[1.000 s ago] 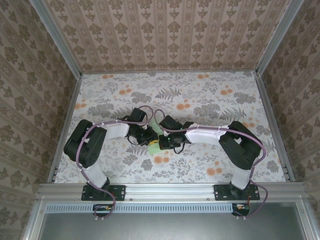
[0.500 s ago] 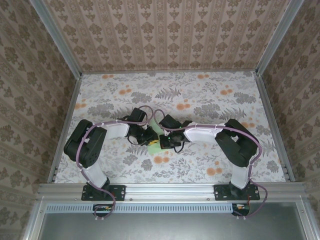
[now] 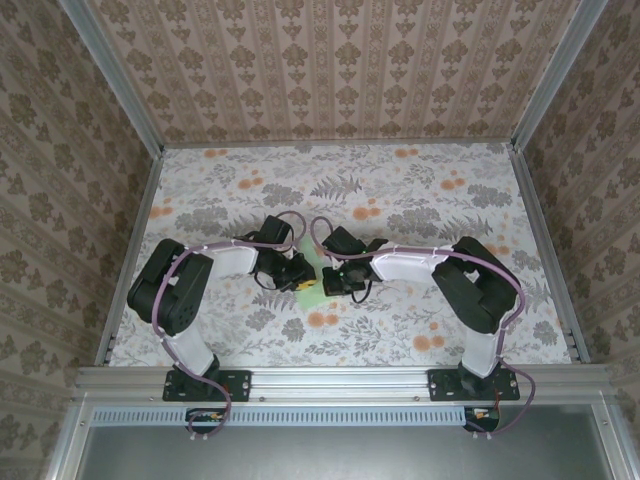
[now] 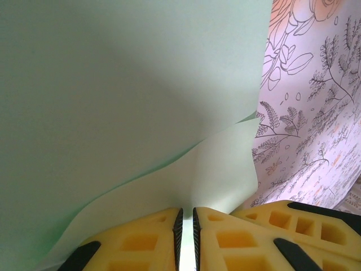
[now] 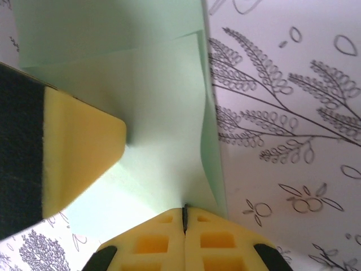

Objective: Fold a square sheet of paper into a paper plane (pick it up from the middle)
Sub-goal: Fold the triangle a second time at the center of the table.

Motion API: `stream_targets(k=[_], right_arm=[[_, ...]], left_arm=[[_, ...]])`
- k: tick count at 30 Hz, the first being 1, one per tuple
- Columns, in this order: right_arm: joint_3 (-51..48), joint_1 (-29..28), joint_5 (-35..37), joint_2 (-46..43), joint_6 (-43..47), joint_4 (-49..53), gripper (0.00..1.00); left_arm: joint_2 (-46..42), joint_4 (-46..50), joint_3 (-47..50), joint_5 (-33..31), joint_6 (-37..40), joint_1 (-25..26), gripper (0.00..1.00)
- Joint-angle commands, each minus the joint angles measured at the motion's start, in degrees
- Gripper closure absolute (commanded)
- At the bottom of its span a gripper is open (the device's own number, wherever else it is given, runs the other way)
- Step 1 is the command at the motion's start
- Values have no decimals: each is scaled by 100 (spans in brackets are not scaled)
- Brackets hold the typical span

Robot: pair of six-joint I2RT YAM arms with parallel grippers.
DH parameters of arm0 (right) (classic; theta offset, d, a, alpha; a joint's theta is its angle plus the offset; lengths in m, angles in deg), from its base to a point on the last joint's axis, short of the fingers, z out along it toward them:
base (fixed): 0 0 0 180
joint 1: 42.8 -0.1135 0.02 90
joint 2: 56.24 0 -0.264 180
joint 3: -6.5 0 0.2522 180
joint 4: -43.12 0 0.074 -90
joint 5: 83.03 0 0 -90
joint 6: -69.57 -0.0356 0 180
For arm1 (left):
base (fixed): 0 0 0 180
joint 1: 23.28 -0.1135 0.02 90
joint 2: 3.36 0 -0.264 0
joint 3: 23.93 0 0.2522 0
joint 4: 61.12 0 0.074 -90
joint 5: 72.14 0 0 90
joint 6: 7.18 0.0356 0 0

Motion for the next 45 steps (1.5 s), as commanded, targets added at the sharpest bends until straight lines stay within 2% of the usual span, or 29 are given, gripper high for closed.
stream_targets(k=[1, 6, 11, 16, 22, 39, 45], right_arm=[[-257, 111, -2, -186, 110, 398, 99], [-415, 203, -225, -357, -7, 215, 99], [-494, 309, -744, -698, -189, -264, 98], [-300, 330, -1229, -398, -194, -545, 99], [-172, 379, -1266, -5, -176, -629, 99], [-638, 613, -1213, 145, -149, -718, 99], [-793, 608, -1211, 30, -578, -902, 99]], left_arm=[[185, 363, 141, -353, 163, -113, 83], [216, 328, 127, -326, 172, -117, 83], [242, 309, 96, -296, 242, -119, 83], [251, 233, 65, -257, 313, -127, 83], [218, 226, 62, -247, 309, -127, 83], [54, 114, -103, -83, 509, -154, 80], [-402, -217, -6, -57, 426, -102, 76]])
